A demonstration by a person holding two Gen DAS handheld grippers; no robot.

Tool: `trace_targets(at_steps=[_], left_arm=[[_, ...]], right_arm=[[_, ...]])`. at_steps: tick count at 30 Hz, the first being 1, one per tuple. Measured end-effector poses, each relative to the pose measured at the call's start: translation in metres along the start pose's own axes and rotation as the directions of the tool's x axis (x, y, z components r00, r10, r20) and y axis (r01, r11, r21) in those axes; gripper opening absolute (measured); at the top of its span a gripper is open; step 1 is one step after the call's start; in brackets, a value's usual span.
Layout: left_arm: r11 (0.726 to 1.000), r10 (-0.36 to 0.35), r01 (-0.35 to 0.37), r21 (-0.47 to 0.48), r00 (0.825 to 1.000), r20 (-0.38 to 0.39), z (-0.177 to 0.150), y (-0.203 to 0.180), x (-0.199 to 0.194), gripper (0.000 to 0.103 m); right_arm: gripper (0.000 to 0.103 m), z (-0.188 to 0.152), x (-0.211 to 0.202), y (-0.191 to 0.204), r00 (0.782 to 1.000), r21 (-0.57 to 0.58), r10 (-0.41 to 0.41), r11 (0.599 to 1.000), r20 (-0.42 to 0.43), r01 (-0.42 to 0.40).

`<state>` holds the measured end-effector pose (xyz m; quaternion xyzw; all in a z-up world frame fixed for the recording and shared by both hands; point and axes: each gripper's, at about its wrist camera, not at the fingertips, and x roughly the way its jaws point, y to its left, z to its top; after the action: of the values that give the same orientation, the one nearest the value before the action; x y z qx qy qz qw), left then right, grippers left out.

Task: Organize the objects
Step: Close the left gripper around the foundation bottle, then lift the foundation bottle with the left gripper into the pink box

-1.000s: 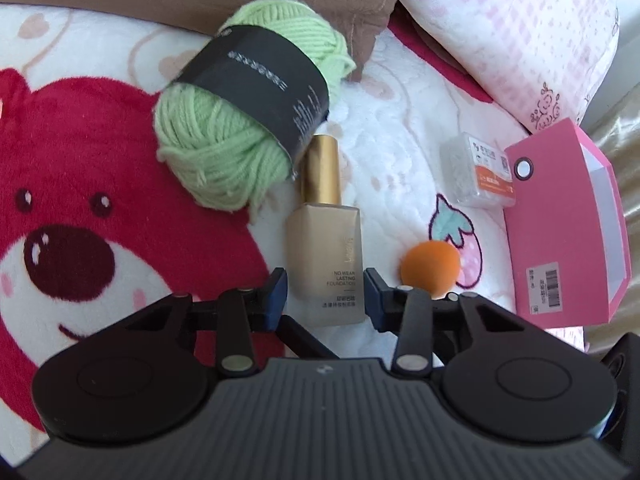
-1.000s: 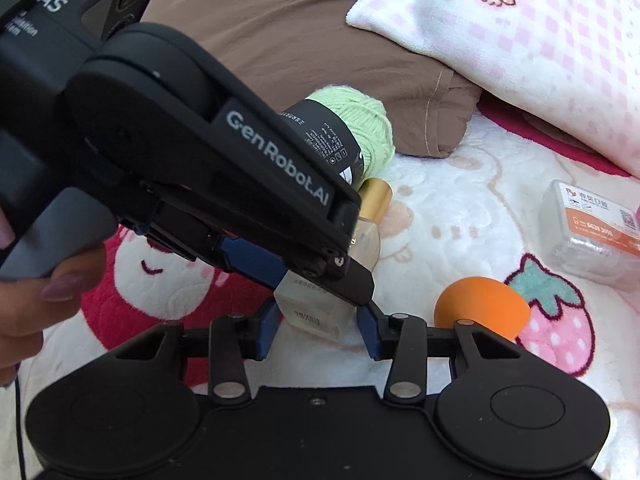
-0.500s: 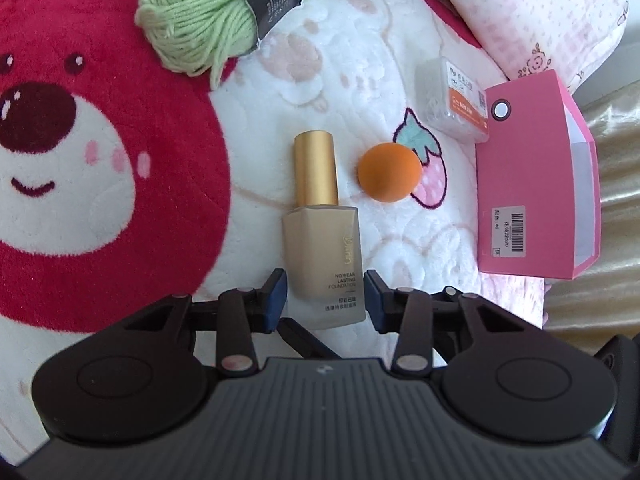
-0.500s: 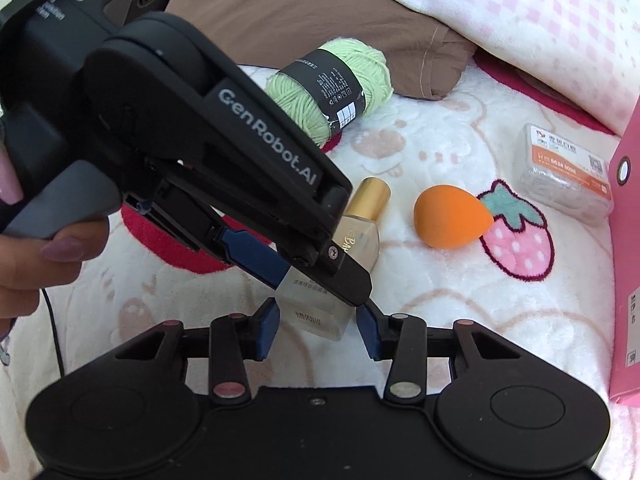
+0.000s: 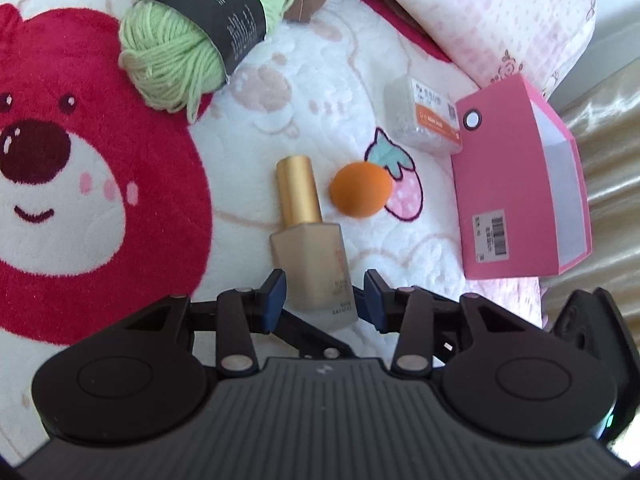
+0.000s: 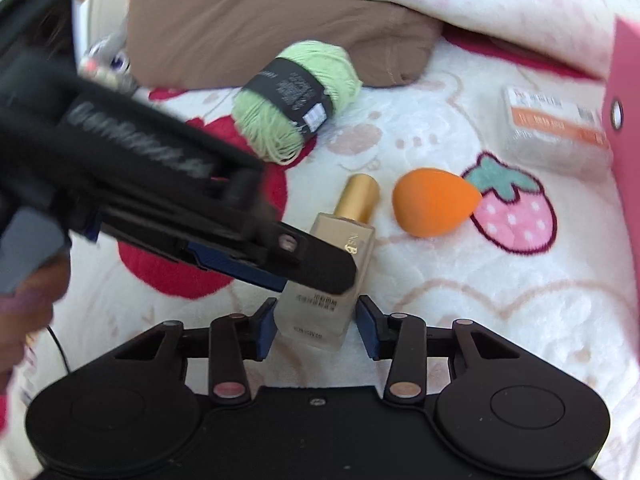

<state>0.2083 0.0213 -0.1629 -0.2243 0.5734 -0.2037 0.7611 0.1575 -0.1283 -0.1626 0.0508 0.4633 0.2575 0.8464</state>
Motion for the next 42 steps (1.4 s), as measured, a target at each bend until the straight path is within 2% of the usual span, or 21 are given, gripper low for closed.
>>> trace_targets(at_steps=[3,5,7,10,13,18,21,24,26,29,34,42], left_arm=[[1.0,0.016,-0.016,-0.015,1.0,-0.017,0.001,0.001,0.007,0.041],[0.999,0.02,-0.021,-0.03,1.0,-0.02,-0.001,0.002,0.012,0.041],[0.999,0.026,-0.027,-0.037,1.0,-0.009,-0.005,0.003,0.015,0.041],[0.996,0.016,-0.015,-0.082,1.0,0.005,-0.011,0.009,0.019,0.046],[0.995,0.011,-0.008,-0.099,0.999,0.034,-0.016,0.011,0.018,0.046],[0.998,0.012,-0.007,-0.064,0.996,0.089,-0.025,0.007,0.014,0.045],[1.0,0.024,-0.026,0.01,0.992,0.12,-0.034,0.001,0.011,0.045],[0.999,0.02,-0.024,0.027,0.991,0.132,-0.042,0.0,0.007,0.045],[1.0,0.017,-0.019,0.011,0.99,0.143,-0.044,0.001,0.004,0.045],[1.0,0.018,-0.018,-0.004,0.989,0.146,-0.047,0.003,-0.002,0.045],[1.0,-0.021,0.021,-0.001,0.989,0.144,-0.051,-0.001,-0.022,0.045],[0.995,-0.036,0.026,0.095,0.994,0.106,-0.054,-0.039,-0.06,0.044]], right_arm=[[0.041,0.004,0.002,-0.022,0.998,0.119,0.068,0.991,-0.017,-0.065],[0.04,0.001,0.002,-0.028,0.996,0.142,0.091,0.986,-0.021,-0.087],[0.04,0.003,0.005,-0.026,0.997,0.112,0.076,0.991,-0.024,-0.073],[0.04,-0.009,-0.002,-0.007,1.0,-0.014,0.017,1.0,-0.02,-0.018],[0.04,-0.018,-0.007,-0.005,1.0,-0.076,-0.025,0.997,-0.008,0.024],[0.04,-0.012,0.004,-0.005,1.0,-0.079,-0.029,0.996,0.001,0.029],[0.041,-0.012,0.002,-0.003,1.0,-0.075,-0.03,0.997,0.003,0.03],[0.041,-0.01,0.002,-0.011,1.0,0.004,0.011,1.0,-0.023,-0.011],[0.04,-0.01,0.0,-0.008,1.0,0.0,0.0,1.0,-0.022,0.0],[0.04,-0.013,-0.003,0.002,1.0,-0.007,-0.022,1.0,-0.019,0.022],[0.04,-0.011,-0.02,0.02,0.998,-0.025,-0.056,0.998,-0.019,0.056],[0.04,-0.002,-0.066,0.034,0.998,0.028,-0.063,0.998,-0.02,0.064]])
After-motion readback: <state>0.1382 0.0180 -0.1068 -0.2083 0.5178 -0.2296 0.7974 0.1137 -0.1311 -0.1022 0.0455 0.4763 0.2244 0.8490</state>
